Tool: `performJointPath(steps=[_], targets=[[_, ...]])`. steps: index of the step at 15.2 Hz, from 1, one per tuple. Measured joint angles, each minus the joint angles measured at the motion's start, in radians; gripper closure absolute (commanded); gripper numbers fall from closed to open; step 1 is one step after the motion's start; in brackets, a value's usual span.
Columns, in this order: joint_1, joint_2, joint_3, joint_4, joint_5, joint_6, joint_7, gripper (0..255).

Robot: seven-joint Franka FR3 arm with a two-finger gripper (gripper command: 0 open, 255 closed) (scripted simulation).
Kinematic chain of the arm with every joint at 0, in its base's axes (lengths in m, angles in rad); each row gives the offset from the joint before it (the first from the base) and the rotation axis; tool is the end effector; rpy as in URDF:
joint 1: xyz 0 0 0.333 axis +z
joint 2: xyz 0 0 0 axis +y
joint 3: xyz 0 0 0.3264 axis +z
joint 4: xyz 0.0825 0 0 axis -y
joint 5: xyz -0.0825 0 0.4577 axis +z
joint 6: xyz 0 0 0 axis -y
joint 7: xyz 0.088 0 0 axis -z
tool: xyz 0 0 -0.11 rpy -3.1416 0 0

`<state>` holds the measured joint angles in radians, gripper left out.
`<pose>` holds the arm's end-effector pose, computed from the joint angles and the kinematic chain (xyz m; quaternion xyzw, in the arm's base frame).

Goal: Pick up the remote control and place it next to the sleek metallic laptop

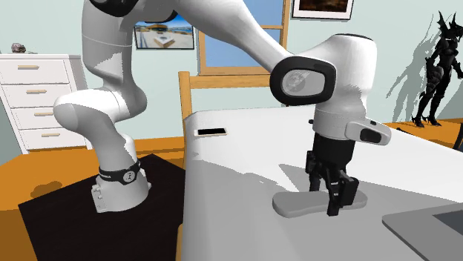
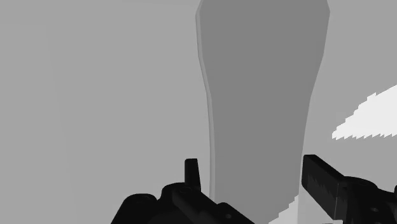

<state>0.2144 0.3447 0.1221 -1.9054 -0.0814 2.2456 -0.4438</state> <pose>0.6469 0.2208 0.2802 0.9162 0.4005 -0.0012 0.0111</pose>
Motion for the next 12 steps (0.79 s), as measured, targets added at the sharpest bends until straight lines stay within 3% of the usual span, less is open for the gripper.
performJointPath(steps=[6,12], targets=[[0.000,0.000,0.000,0.000,0.000,0.000,0.000,0],[-0.002,-0.058,0.005,0.046,0.012,-0.102,-0.009,0]])
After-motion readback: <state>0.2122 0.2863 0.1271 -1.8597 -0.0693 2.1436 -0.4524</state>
